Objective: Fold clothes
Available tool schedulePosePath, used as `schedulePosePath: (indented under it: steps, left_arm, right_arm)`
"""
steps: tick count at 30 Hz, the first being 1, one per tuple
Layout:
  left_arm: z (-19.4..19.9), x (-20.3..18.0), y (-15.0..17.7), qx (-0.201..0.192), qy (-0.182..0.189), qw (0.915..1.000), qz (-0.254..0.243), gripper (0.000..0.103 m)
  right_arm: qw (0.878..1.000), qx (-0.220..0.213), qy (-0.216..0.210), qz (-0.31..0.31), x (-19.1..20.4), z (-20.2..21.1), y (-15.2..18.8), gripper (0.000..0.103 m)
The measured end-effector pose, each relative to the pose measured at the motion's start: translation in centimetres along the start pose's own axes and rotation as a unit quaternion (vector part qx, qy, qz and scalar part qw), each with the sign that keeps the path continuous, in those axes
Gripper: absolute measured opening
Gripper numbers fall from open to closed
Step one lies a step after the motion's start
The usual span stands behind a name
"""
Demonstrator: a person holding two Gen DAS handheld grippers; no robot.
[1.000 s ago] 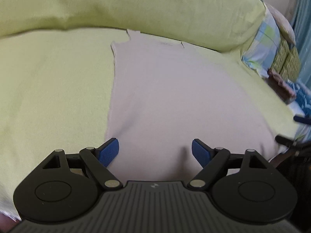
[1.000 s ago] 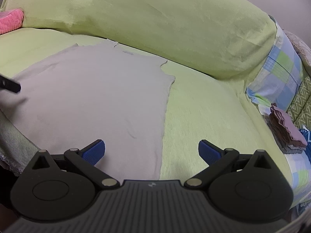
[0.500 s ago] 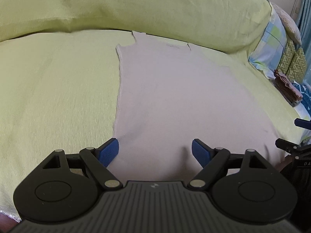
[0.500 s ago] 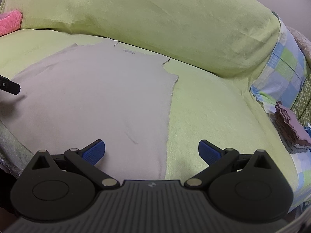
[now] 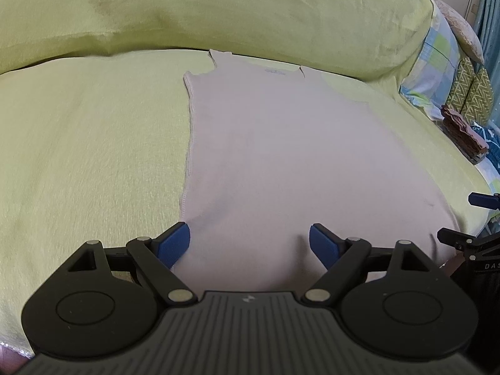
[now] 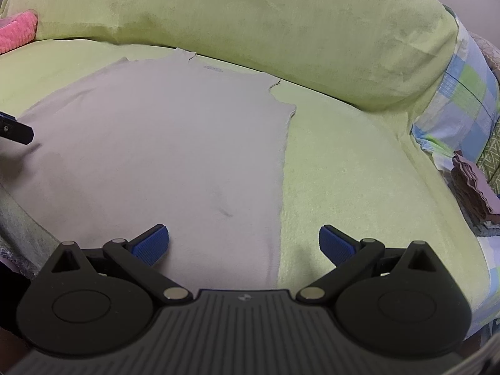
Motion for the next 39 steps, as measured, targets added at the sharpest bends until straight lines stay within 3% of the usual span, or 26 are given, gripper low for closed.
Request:
schedulePosePath:
  steps: [3,7,14,20,24,27,34,39]
  left_arm:
    - [0.4,-0.6,-0.5,-0.004,-0.002,1.0,-0.002,0.085]
    - [-0.2,-2.0,-2.3,-0.019,0.025,0.9994,-0.015,0.085]
    - [-4.8,-2.4,-4.9,-0.019,0.062,0.9979,-0.002,0.086]
    - [-6.5,0.4,-5.1,-0.016,0.027,0.9989,-0.034,0.085]
    - [-6.2,1.0,-5.0,-0.02,0.039,0.9978,-0.05,0.085]
    - [-5.9,0.4,-5.4,-0.026,0.04,0.9968,-0.064,0.085]
    - [-6.3,-1.5,-8.1,-0.059,0.062,0.994,-0.068,0.085]
    - [-9.6,-2.3,-9.9,-0.062,0.074,0.9918,-0.084,0.085]
  right_arm:
    - [1.0,0.003,-0.005,-0.01,0.0,0.2,0.0,0.101]
    - [1.0,-0.002,-0.009,-0.021,-0.1,0.4,-0.4,0.101]
    - [0.999,-0.026,-0.029,-0.025,0.6,-1.0,-1.9,0.101]
    - [0.998,-0.056,-0.032,0.012,1.4,-4.6,-4.4,0.101]
    - [0.996,-0.059,-0.039,0.053,2.1,-7.5,-5.0,0.101]
    - [0.994,-0.072,-0.045,0.061,1.3,-8.0,-4.8,0.101]
    - [0.998,-0.066,-0.006,0.02,-3.9,-7.6,-3.8,0.101]
    - [0.994,-0.099,0.011,0.042,-4.8,-9.3,-6.9,0.101]
Point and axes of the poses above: each gripper's, at about its wrist camera, not at the fingertips, and z roughly against the way its jaws point, x to its left, y to its underside, the point moved 8 cm from there along -z, roughly the way its jaws point, and after that the axes turned 11 degrees about -x, right-handed, at the moved point
